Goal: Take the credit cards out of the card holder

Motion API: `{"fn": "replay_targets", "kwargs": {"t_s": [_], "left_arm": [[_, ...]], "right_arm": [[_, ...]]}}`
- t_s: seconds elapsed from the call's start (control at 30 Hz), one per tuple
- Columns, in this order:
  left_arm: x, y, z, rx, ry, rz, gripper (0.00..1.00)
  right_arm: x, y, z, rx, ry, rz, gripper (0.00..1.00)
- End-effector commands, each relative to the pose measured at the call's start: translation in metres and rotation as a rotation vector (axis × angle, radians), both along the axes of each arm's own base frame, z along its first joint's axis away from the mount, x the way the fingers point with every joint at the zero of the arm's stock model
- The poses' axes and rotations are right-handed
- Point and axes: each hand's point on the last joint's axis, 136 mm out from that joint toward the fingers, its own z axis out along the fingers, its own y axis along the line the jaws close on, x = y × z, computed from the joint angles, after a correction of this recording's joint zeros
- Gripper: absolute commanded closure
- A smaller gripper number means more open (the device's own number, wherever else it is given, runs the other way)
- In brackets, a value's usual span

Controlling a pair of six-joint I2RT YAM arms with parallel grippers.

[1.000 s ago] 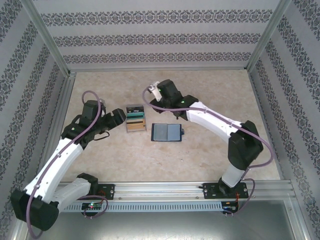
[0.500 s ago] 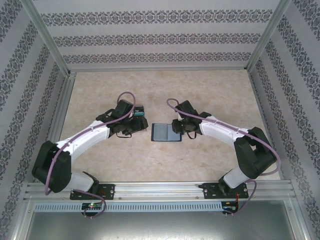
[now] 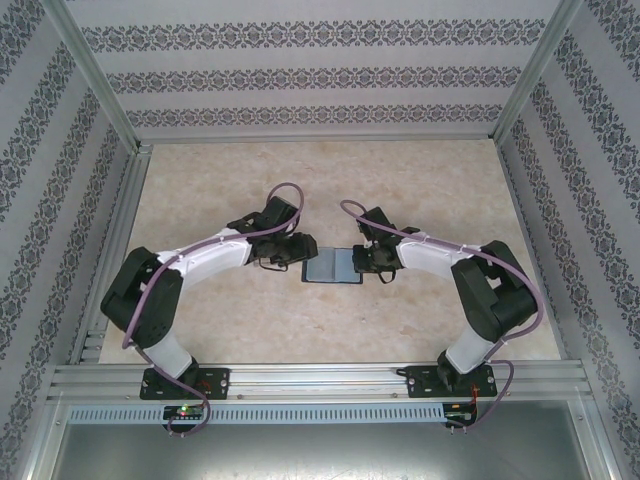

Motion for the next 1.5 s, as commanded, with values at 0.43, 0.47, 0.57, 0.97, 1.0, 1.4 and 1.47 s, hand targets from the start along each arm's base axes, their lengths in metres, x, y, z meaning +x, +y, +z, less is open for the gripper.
{"fn": "replay_targets", "kwargs": {"t_s": [0.43, 0.47, 0.57, 0.97, 1.0, 1.4, 1.47], "left_arm": [[0.006, -0.018, -0.027, 0.021, 0.038, -0.024, 0.56], [0.005, -0.019, -0.029, 0.019, 0.044, -0.027, 0.56], [0.005, -0.023, -0.032, 0.001, 0.053, -0.034, 0.57], [0.003, -0.029, -0.037, -0.03, 0.067, -0.047, 0.58], [0.003, -0.031, -0.037, -0.035, 0.071, -0.049, 0.58], [0.002, -0.049, -0.033, -0.134, 0.076, -0.084, 0.51], [0.002, -0.052, -0.031, -0.147, 0.074, -0.094, 0.48]], "right_arm": [[-0.009, -0.002, -0.018, 0.007, 0.055, -0.015, 0.92], [-0.01, -0.002, -0.018, 0.006, 0.057, -0.015, 0.93], [-0.01, -0.001, -0.019, 0.01, 0.06, -0.014, 0.92], [-0.013, 0.0, -0.022, 0.017, 0.07, -0.015, 0.92], [-0.013, 0.0, -0.023, 0.016, 0.071, -0.015, 0.92], [-0.014, 0.004, -0.023, 0.018, 0.075, -0.009, 0.92], [-0.014, 0.004, -0.024, 0.017, 0.076, -0.009, 0.92]]}}
